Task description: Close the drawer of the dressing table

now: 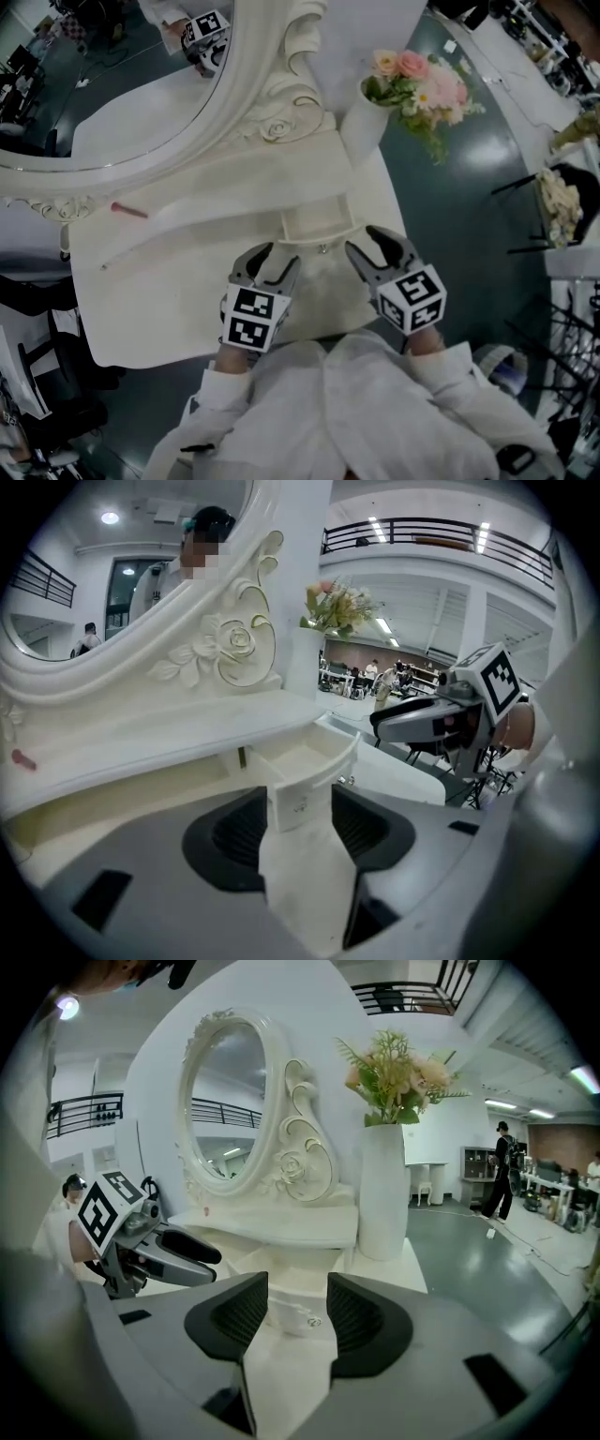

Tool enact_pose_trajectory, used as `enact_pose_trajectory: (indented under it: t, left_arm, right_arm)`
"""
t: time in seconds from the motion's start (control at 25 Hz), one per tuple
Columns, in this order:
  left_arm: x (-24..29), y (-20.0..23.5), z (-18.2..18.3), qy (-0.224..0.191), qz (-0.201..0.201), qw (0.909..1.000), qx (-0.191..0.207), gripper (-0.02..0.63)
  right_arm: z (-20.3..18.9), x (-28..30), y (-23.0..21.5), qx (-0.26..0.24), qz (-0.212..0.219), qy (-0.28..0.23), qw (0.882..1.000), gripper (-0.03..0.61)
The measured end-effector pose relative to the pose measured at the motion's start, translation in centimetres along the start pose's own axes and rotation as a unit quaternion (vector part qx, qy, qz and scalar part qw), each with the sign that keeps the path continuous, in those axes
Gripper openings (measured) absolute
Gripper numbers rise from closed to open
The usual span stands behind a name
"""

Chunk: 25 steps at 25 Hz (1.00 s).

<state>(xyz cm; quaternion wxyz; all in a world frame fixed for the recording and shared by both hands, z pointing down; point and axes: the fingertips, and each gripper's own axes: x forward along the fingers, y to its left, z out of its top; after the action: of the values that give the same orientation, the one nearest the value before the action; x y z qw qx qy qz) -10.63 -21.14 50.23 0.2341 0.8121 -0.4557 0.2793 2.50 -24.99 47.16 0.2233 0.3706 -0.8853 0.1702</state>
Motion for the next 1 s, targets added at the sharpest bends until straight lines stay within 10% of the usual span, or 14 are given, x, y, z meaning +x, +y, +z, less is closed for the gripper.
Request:
enact_pose_trajectory:
  t: [1.0]
  left_arm:
    - [4.5,0.6,-2.3,0.027,-0.022,0.9975,0.061,0.201]
  right_arm:
    - [-5.4,4.4,-1.4,-0.094,0.022,0.103,0.99,0.199]
